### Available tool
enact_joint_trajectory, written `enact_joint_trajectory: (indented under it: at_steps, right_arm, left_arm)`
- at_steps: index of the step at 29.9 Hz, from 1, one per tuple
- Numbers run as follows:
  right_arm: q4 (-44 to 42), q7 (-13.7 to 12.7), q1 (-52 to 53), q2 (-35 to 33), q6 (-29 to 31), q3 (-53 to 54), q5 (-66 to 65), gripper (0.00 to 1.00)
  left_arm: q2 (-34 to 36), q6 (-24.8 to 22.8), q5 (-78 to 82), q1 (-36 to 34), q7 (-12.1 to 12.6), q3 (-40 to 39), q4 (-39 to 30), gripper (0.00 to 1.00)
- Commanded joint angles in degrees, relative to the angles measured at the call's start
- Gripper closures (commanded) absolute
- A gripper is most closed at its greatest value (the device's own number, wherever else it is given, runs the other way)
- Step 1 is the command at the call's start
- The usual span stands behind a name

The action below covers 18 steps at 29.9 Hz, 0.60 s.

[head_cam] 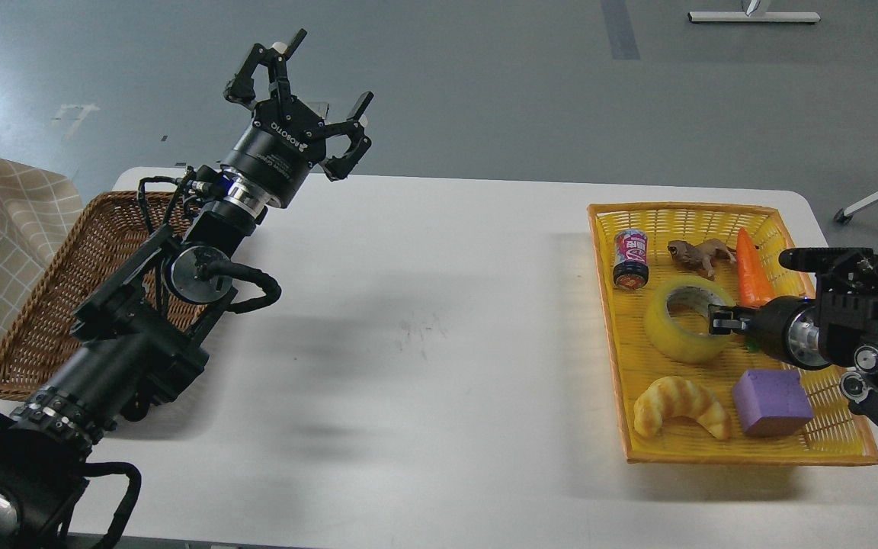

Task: Place and transfer tape with both arms
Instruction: 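Insert the right gripper into the tape roll's hole and grip it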

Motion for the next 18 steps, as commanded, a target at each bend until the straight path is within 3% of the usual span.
enact_joint_trajectory:
  at_steps: [1,8,18]
  right_arm:
    - [0.24,-0.12,0.18,-0.05,0.0,0.11,0.02,1.0]
    - [2.44,-0.3,0.53,-1.63,0.0,0.63,0.37,1.0]
    - [20.18,-0.3,1.76,-15.77,0.0,1.51,7.57,1.0]
  left_arm:
    - [0.08,0.0,-0.02,-0.07,0.0,-0.03,0.0,0.02]
    - [-0.09,0.0,-0.1,-0.24,0.0,-0.03,0.0,0.02]
    - [-0.27,0.0,-0.1,-0.51,-0.17,-0.21,0.0,0.02]
